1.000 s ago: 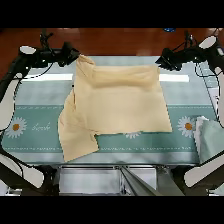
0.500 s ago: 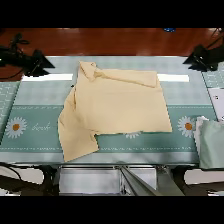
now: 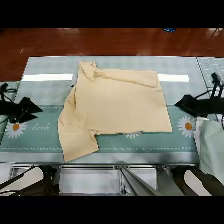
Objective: Fold the shirts.
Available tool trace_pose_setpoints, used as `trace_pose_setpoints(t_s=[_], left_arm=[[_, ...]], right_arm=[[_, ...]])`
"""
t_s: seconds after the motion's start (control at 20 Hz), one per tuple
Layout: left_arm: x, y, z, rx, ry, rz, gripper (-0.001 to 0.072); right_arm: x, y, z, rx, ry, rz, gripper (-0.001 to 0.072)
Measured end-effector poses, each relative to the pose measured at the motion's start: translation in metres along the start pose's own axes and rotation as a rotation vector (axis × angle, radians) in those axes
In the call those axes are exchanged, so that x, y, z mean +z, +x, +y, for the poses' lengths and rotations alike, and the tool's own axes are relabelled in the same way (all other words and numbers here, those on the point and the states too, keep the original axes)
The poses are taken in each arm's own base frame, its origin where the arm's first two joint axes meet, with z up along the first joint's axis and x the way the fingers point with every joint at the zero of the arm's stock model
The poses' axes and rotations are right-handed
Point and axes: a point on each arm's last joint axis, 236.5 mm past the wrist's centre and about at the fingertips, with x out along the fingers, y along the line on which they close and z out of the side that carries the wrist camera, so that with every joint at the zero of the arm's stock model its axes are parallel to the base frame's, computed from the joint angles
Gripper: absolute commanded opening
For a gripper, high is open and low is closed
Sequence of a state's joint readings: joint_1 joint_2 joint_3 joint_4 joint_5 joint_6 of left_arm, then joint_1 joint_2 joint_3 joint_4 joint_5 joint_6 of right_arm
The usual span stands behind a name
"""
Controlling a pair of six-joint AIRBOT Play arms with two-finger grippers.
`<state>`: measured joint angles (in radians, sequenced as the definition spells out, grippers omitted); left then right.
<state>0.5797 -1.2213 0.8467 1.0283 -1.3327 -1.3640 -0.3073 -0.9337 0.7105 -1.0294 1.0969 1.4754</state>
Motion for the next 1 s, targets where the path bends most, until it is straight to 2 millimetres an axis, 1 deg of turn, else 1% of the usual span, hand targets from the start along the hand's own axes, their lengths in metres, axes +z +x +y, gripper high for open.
trace_pose_setpoints(t_s=[0.1, 0.25, 0.4, 0.55, 0.8, 0.95, 1.0], left_arm=[[-0.011, 0.011, 0.009, -0.040, -0.015, 0.016, 0.0501], [-0.022, 0.028, 0.014, -0.094, -0.021, 0.061, 0.0501], [-0.027, 0.045, 0.012, -0.152, -0.025, 0.112, 0.0501], [-0.027, 0.062, 0.004, -0.204, -0.026, 0.142, 0.0500], [-0.038, 0.086, -0.012, -0.253, -0.014, 0.221, 0.0497], [-0.044, 0.095, -0.016, -0.248, 0.015, 0.251, 0.0485], [-0.046, 0.096, -0.017, -0.247, 0.024, 0.261, 0.0459]], right_arm=[[-0.021, 0.003, 0.009, 0.059, 0.005, 0.013, 0.0409], [-0.037, 0.004, 0.019, 0.116, 0.011, 0.026, 0.0408], [-0.042, 0.004, 0.031, 0.171, 0.031, 0.027, 0.0408], [-0.042, 0.002, 0.040, 0.212, 0.048, 0.021, 0.0409], [-0.041, 0.001, 0.045, 0.237, 0.067, 0.019, 0.0408], [-0.040, 0.001, 0.046, 0.242, 0.075, 0.013, 0.0408], [-0.038, 0.001, 0.046, 0.242, 0.077, 0.008, 0.0408]])
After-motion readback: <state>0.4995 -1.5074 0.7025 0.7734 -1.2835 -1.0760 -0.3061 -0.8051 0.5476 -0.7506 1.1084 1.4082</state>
